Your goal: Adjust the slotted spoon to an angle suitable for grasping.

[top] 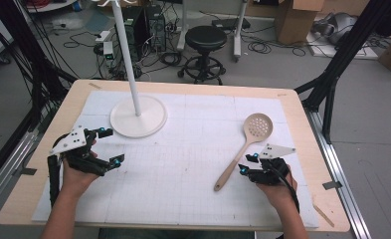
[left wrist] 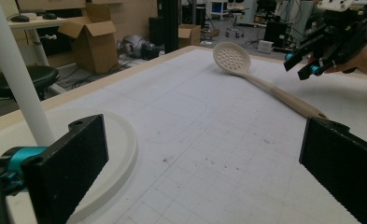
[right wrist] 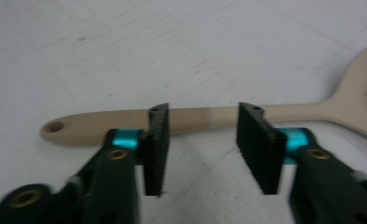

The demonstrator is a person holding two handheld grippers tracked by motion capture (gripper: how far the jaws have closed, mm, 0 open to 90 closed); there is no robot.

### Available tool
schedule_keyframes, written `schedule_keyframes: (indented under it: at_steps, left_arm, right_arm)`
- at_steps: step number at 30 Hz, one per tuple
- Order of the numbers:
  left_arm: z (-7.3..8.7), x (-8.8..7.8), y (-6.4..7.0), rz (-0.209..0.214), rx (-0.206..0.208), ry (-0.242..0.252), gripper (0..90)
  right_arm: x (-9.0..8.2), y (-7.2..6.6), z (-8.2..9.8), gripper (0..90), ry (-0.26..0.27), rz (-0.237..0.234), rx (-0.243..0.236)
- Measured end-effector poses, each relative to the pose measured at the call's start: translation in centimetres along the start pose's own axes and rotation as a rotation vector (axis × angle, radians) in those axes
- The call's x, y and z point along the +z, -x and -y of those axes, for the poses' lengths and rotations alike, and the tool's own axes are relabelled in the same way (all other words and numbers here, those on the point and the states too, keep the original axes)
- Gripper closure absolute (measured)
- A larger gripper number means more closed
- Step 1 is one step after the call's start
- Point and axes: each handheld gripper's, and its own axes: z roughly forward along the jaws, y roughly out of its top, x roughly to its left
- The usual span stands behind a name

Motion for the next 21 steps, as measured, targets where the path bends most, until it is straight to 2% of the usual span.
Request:
schedule_keyframes:
  at_steps: [3, 7, 11, 12, 14, 21]
  left_arm:
    - [0.0, 0.1, 0.0, 0.001, 0.003, -0.008, 1.8]
    - [0.0, 0.1, 0.0, 0.002, 0.003, -0.009, 1.8]
    - [0.0, 0.1, 0.0, 0.001, 0.005, -0.01, 1.8]
    - [0.0, 0.1, 0.0, 0.001, 0.001, -0.009, 1.8]
    - [0.0, 0.0, 0.0, 0.0, 0.002, -0.008, 1.8]
    - [0.0, 0.0, 0.0, -0.003, -0.001, -0.005, 1.8]
  right_arm:
    - [0.5, -0.5, -0.1, 74.7, -0.025, -0.007, -0.027]
    - [1.2, -1.0, 0.0, 89.2, -0.059, -0.041, -0.035]
    - [2.0, -1.4, 0.0, 89.6, -0.088, -0.054, -0.042]
    - [2.8, -1.8, -0.2, 89.7, -0.112, -0.055, -0.058]
    - [3.1, -2.1, -0.4, 89.8, -0.105, -0.048, -0.074]
    - [4.7, -3.0, -1.6, 89.8, -0.098, -0.051, -0.081]
